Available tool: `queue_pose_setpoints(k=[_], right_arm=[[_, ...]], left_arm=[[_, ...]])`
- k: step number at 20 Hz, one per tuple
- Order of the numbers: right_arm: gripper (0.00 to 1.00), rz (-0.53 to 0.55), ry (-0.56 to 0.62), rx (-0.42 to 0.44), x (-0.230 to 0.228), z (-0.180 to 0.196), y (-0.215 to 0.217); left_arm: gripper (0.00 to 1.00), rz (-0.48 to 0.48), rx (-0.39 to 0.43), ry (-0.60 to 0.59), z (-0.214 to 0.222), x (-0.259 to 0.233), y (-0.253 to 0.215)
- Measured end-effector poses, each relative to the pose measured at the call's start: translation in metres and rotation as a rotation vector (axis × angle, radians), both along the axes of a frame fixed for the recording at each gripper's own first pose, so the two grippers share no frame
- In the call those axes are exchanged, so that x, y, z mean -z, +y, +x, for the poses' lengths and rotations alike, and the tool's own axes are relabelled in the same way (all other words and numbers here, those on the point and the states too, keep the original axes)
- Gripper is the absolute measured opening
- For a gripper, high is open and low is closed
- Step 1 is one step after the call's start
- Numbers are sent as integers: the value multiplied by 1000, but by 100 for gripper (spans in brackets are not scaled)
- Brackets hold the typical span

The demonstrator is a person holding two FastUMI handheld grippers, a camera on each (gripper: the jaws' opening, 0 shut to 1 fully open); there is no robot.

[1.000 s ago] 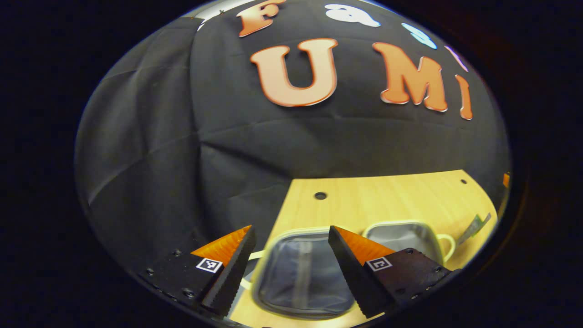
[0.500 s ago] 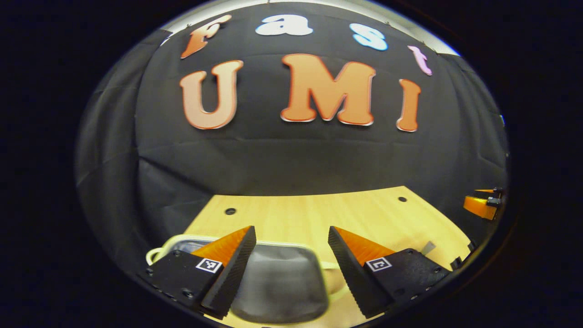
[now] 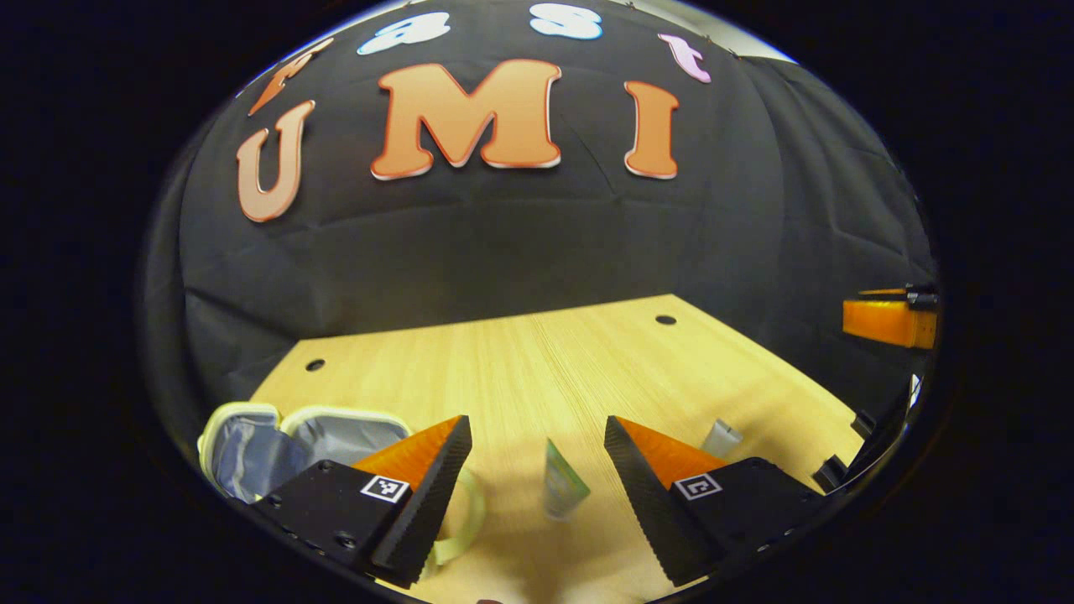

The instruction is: First open the suitcase, pack the skin care products into it, and then close the suitcase.

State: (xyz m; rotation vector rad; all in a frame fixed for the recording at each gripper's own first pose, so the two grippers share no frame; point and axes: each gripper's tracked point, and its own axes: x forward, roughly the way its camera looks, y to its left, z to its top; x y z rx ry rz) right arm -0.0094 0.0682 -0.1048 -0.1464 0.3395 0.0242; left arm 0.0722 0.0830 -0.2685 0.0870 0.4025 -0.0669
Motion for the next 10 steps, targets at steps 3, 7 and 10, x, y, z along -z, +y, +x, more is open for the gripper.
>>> queue_pose_setpoints(k=[3,7,10], right_arm=[[94,-18,30,13,18,-1,-17],[95,-38,63,6,33,2,-21],[95,-49,80,-9,41,6,-18]], left_arm=[[99,41,-7,44,8,38,-5],[99,63,-22,84,17,85,-8],[53,79,-61,83,20,95,-4]])
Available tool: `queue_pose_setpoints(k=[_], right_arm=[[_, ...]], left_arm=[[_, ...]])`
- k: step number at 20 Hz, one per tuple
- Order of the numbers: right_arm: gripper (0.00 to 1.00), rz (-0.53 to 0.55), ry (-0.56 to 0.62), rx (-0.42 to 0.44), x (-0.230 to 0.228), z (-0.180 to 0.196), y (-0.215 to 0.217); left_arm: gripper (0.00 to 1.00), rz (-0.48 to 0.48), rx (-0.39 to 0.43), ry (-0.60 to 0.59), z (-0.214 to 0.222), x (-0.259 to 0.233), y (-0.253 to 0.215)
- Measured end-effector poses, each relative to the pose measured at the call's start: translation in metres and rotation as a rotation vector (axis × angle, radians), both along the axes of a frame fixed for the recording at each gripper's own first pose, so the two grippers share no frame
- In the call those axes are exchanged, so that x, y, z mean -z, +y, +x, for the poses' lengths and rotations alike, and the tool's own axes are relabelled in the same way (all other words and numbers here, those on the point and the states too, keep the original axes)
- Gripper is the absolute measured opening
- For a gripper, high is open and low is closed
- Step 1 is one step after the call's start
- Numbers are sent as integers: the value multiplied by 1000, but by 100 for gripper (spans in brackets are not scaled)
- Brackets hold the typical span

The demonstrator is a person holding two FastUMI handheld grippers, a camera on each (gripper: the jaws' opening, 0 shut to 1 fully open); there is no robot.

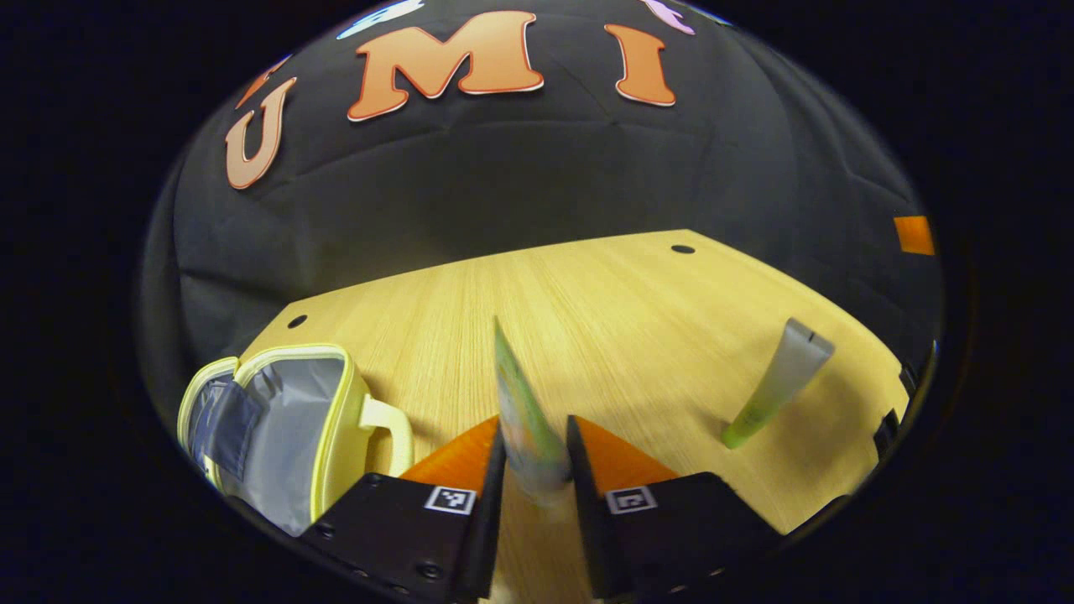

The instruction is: First open the suitcase, pack the skin care products into it, and then close the suitcase.

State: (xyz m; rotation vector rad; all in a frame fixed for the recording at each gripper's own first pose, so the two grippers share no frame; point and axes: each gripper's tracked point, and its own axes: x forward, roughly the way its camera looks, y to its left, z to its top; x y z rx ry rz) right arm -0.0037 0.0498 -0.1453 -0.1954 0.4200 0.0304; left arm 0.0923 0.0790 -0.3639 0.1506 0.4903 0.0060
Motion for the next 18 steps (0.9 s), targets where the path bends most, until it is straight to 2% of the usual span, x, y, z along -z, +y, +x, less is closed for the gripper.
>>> queue_pose_setpoints(k=[1,3,5,8,11,15,18], right_arm=[[95,-2,3,-4,1,2,2],[95,9,12,-19,2,2,11],[95,28,3,-48,-1,6,26],[95,63,3,-131,1,10,64],[95,52,33,-227,20,10,100],[95,18,113,-308,64,13,128],[95,1,214,-314,109,14,131]], left_arm=[[38,2,4,2,3,-3,-1],[30,-20,6,76,2,5,-4],[30,-65,19,99,-9,-9,-13],[30,-77,29,127,-31,-36,-8],[30,-77,10,141,-54,-61,7],[30,-66,-37,140,-76,-81,39],[30,-79,-73,132,-86,-89,58]])
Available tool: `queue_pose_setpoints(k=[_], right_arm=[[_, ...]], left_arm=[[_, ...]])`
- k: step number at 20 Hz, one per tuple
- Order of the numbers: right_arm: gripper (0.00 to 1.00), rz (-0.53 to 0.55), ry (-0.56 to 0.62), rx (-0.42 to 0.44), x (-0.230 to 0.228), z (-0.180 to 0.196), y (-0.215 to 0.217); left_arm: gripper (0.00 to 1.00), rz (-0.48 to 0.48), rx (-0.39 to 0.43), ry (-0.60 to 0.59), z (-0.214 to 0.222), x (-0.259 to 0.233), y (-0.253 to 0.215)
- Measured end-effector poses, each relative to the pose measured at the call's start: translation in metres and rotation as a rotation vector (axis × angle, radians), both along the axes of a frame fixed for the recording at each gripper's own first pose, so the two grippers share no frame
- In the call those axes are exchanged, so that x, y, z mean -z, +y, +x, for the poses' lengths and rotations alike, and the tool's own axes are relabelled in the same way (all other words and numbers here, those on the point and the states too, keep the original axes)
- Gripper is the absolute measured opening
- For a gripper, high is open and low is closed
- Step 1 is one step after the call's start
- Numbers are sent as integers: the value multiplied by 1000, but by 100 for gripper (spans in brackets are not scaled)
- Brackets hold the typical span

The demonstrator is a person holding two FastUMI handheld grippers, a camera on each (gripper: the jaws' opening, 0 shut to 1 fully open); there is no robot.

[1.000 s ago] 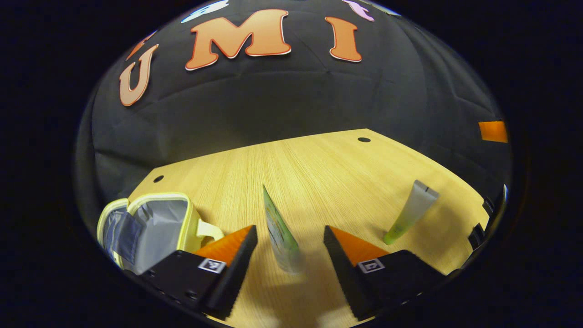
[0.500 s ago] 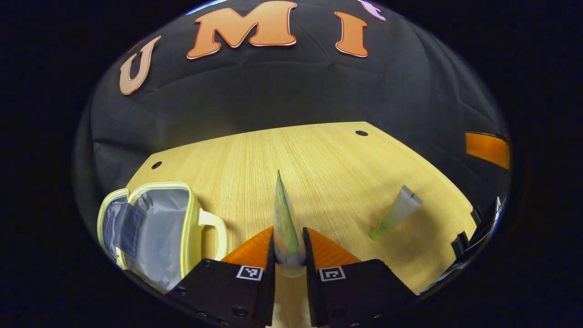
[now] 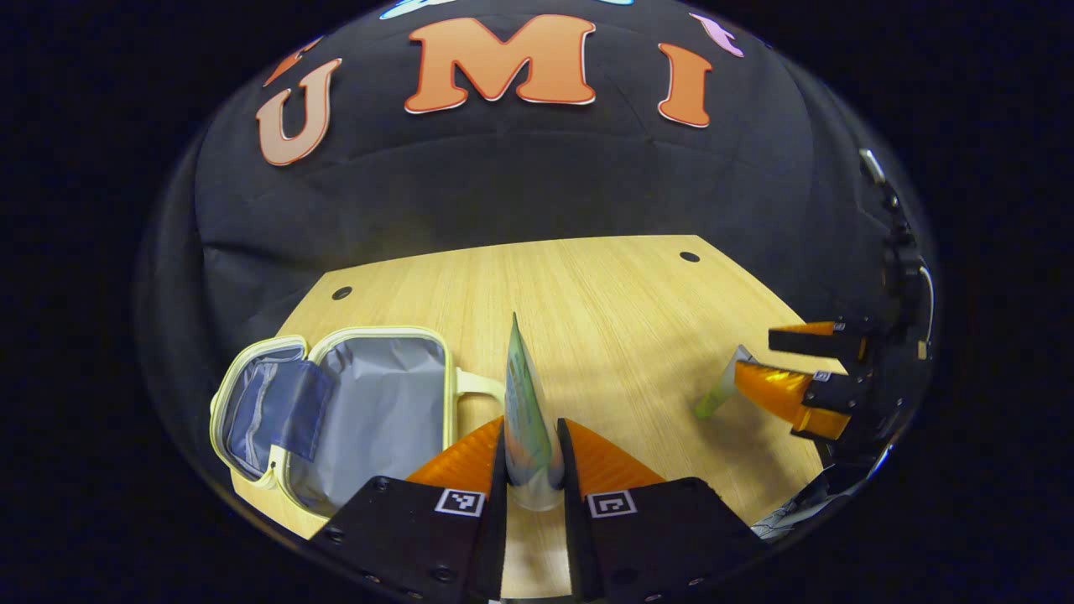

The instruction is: First open the suitcase, pack the skin care products into it, and then close the suitcase.

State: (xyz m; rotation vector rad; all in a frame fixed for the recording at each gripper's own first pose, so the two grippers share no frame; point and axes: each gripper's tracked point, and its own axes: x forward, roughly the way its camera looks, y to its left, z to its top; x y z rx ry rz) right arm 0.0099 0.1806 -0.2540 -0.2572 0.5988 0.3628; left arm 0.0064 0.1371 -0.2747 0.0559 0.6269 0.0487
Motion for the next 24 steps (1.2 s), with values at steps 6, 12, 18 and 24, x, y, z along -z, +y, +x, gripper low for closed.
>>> queue_pose_setpoints(k=[6,12,18,24], right_arm=[[63,-30,127,44,58,3,-13],[32,-50,190,57,67,7,-12],[30,18,220,37,8,-13,24],[30,104,209,-2,-30,-33,76]], left_arm=[[30,19,-27,2,-7,4,26],[30,13,-19,43,-9,10,32],[30,-58,-11,97,-32,-42,64],[30,-62,42,271,-44,-56,133]])
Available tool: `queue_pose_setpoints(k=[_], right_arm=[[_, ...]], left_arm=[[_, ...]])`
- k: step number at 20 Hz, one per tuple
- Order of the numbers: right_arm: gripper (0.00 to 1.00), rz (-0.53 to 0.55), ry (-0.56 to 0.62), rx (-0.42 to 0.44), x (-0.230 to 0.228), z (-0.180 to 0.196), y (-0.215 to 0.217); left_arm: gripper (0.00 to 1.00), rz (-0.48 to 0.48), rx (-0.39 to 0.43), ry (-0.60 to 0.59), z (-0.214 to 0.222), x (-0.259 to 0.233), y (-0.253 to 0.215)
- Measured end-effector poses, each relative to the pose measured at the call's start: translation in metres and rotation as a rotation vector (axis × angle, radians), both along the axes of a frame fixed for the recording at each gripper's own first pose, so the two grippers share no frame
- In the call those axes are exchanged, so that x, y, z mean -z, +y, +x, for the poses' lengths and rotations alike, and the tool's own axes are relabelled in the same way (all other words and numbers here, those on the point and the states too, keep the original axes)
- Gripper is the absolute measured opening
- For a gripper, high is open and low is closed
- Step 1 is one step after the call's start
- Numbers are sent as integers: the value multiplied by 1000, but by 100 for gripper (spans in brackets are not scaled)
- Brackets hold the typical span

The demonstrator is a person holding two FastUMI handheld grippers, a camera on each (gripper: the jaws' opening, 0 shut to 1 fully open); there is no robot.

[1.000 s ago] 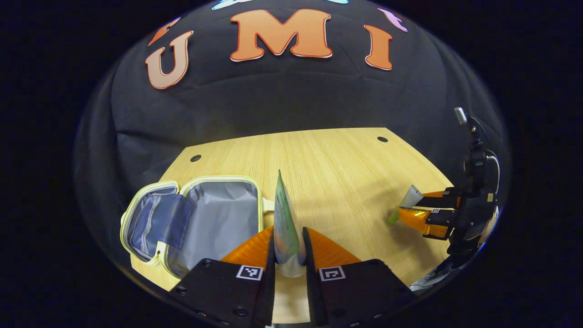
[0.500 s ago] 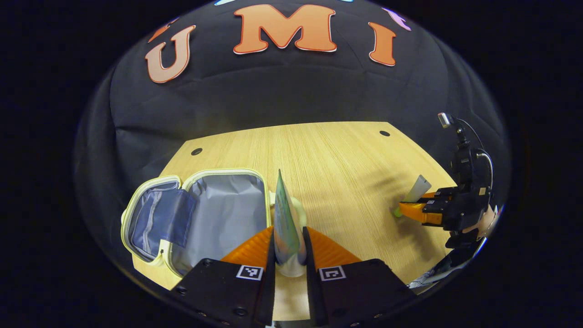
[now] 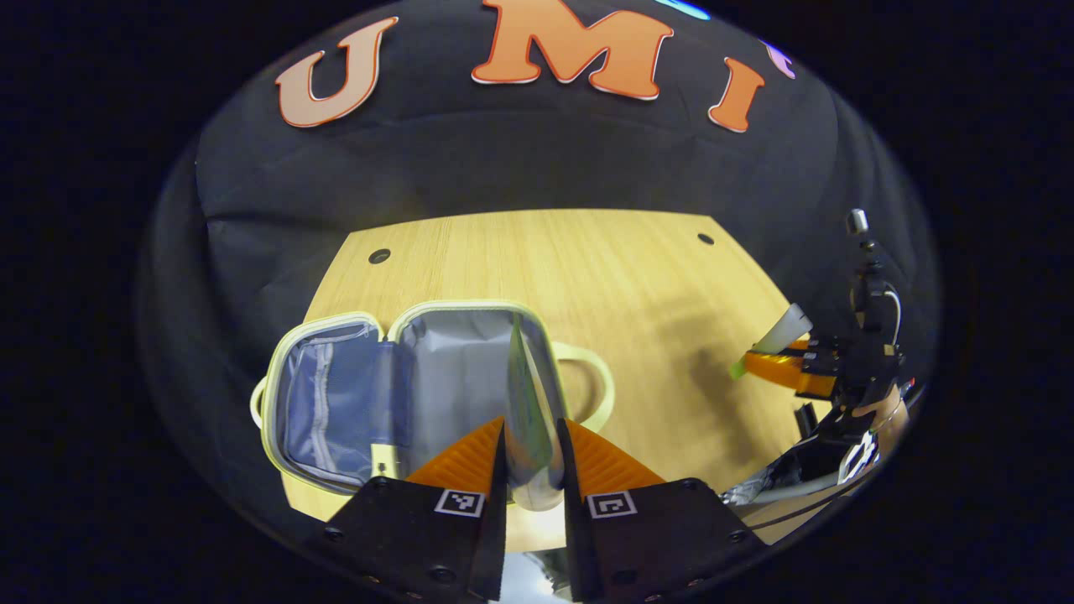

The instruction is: First open the suitcase, pack the skin care products into it, and then close the suitcase.

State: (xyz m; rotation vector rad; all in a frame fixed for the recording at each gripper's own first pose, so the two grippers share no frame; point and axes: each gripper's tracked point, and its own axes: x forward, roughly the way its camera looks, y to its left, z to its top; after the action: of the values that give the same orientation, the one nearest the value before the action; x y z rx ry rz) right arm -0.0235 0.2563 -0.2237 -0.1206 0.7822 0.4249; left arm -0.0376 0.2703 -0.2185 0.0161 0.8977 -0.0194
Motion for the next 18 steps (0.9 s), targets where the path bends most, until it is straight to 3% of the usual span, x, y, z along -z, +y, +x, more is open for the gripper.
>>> queue_pose_setpoints(k=[1,2,5,8,14,16,18], right_arm=[[25,-8,-20,5,-3,2,3],[30,-21,-34,7,-4,2,6],[30,-8,-10,33,-5,-7,16],[30,-11,-6,52,-7,-9,19],[30,-32,5,116,-2,-16,24],[30,-13,-5,128,-6,-17,33],[30,-7,-20,142,-12,-18,38]], left_arm=[[30,0,10,39,1,6,10],[30,-8,14,77,4,14,21],[30,-41,22,226,5,45,34],[30,12,42,343,8,82,57],[31,37,57,405,29,125,82],[40,39,77,391,37,125,84],[79,47,101,367,40,126,88]])
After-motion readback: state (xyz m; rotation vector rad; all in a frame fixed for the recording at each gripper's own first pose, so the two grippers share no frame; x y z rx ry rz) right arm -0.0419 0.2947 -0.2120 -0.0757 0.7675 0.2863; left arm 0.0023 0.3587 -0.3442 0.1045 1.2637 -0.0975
